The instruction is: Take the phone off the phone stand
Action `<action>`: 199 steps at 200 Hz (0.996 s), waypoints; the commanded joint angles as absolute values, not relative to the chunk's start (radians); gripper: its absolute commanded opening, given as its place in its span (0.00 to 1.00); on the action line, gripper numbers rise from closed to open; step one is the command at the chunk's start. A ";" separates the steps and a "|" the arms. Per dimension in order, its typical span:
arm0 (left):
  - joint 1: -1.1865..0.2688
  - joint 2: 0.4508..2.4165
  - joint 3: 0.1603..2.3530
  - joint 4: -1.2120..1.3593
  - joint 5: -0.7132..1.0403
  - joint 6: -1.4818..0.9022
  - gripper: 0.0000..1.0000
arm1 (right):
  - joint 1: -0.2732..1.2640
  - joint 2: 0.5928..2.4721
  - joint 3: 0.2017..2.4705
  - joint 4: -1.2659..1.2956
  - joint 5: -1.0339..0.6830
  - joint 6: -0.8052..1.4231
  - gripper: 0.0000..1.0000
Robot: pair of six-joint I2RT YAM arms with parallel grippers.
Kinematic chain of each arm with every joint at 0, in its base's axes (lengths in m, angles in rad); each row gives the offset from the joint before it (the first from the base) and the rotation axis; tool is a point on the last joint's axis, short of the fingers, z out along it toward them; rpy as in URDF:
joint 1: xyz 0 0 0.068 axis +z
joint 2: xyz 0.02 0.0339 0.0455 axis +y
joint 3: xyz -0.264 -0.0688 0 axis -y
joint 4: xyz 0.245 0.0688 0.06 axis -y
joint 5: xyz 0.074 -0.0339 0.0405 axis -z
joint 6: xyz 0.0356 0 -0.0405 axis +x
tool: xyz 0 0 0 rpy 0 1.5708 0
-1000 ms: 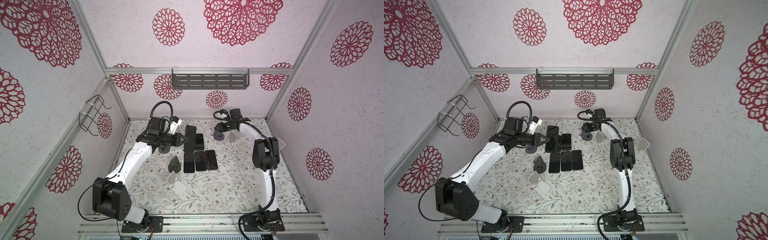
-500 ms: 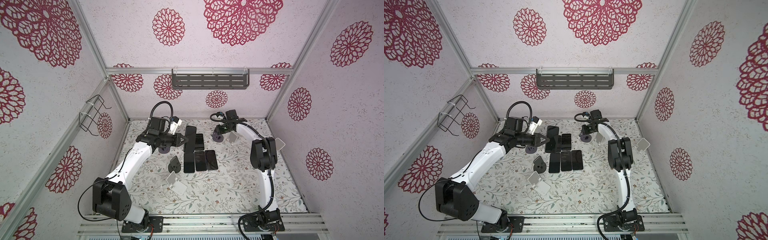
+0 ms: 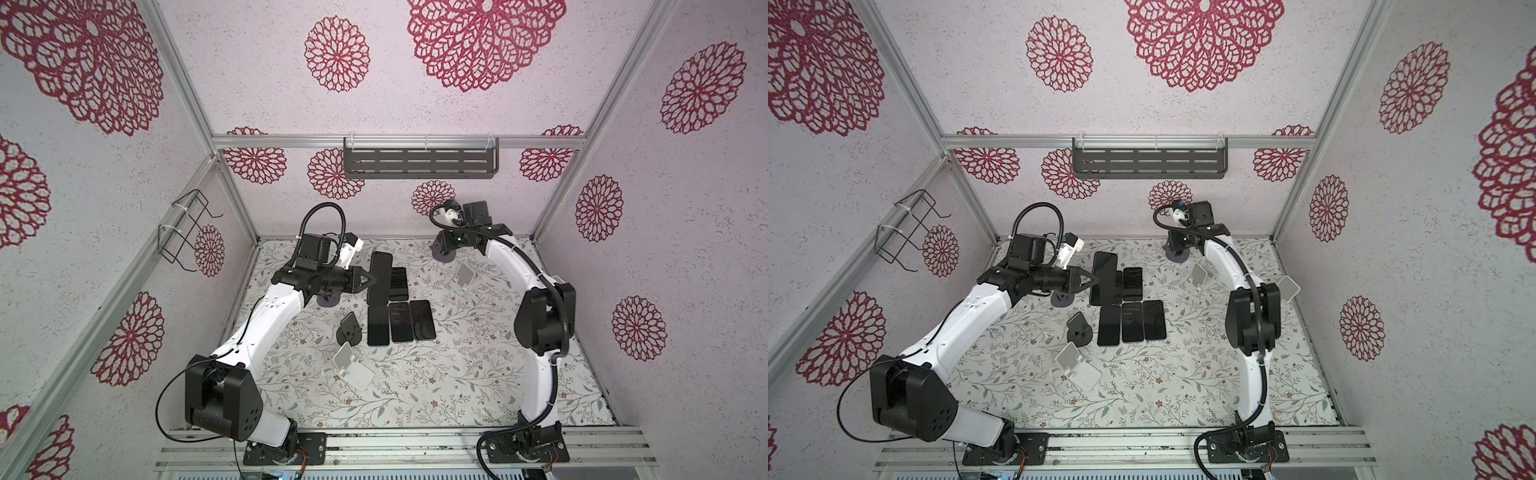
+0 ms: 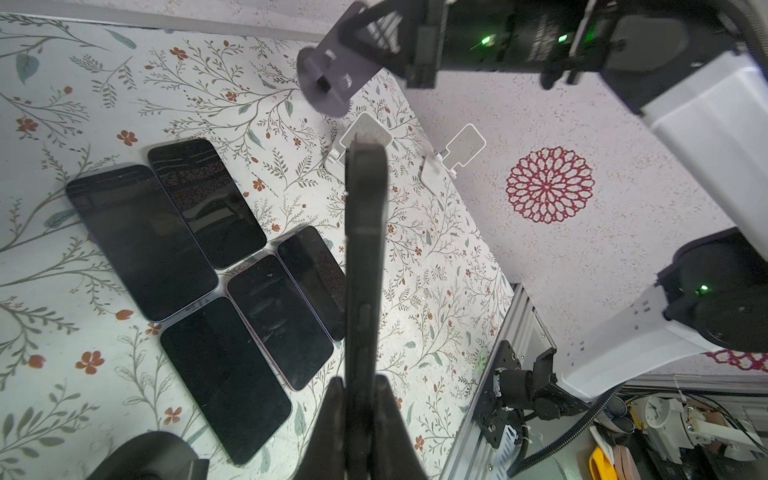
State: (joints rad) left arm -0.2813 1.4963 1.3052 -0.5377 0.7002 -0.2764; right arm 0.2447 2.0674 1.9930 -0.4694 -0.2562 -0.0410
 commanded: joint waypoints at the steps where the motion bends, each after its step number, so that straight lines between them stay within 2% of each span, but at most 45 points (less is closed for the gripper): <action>1: -0.273 1.482 1.315 -0.495 0.736 -0.261 0.00 | 0.163 1.970 2.010 -0.434 -0.187 0.003 0.00; 36: -0.273 1.483 1.309 -0.476 0.749 -0.282 0.00 | 0.038 1.924 1.922 -0.437 -0.129 -0.002 0.00; 81: -0.273 1.488 1.299 -0.452 0.751 -0.311 0.00 | -0.083 1.925 1.745 -0.326 -0.212 -0.011 0.00; 131: -0.275 1.507 1.285 -0.425 0.749 -0.331 0.00 | -0.114 1.964 1.630 -0.192 -0.254 -0.004 0.00; 199: -0.275 1.524 1.278 -0.416 0.729 -0.346 0.00 | -0.115 2.074 1.641 -0.135 -0.264 0.003 0.00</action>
State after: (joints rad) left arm -0.2813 1.5299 1.2781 -0.4820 0.7208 -0.3416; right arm -0.1131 2.0575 1.6138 -0.1955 -0.2413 -0.0097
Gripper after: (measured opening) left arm 0.115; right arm 0.057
